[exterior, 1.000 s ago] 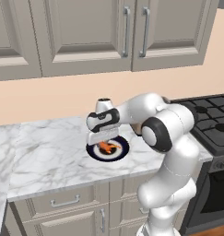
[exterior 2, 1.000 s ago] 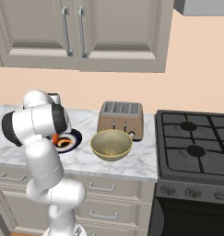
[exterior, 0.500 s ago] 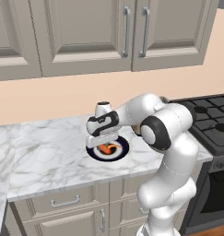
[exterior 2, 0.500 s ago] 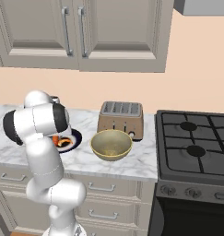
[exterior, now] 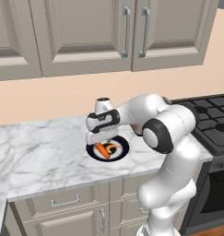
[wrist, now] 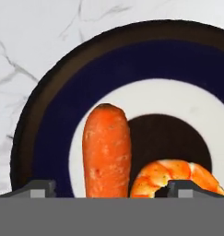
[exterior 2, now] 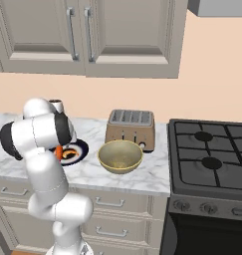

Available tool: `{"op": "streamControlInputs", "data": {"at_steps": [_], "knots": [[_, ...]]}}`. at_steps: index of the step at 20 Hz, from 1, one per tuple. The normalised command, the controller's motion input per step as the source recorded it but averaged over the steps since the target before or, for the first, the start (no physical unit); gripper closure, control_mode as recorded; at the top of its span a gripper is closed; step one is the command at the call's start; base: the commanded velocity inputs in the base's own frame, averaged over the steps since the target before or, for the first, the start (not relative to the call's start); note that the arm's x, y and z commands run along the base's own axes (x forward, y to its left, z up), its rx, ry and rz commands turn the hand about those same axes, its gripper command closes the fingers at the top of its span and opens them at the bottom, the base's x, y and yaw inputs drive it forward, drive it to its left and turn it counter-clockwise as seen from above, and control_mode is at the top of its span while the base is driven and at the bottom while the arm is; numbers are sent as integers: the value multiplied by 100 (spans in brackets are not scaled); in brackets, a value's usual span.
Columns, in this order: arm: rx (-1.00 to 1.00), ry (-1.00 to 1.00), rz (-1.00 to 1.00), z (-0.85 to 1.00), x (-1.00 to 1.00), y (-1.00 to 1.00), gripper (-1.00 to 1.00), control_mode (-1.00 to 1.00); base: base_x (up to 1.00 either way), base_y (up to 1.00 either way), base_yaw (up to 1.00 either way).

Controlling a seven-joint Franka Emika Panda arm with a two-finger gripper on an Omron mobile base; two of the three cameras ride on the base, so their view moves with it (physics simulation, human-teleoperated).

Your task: Place the shrimp on the plate and place the carrot on the same plate.

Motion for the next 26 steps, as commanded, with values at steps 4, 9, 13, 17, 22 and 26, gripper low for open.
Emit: {"op": "streamControlInputs", "data": {"at_steps": [4,9,13,17,22,26], "knots": [[2,-14,-5,77,-65,-13,-100,-100,0,0,0],[5,-20,-11,87,-88,-36,-100,-100,0,0,0],[7,-17,-11,93,-90,-49,-100,-100,0,0,0],[6,-15,-11,99,-81,-43,-100,-100,0,0,0],[4,-15,-8,93,-90,-23,-100,-100,0,0,0],[0,-10,-7,71,-75,-18,-100,-100,0,0,0]]}}
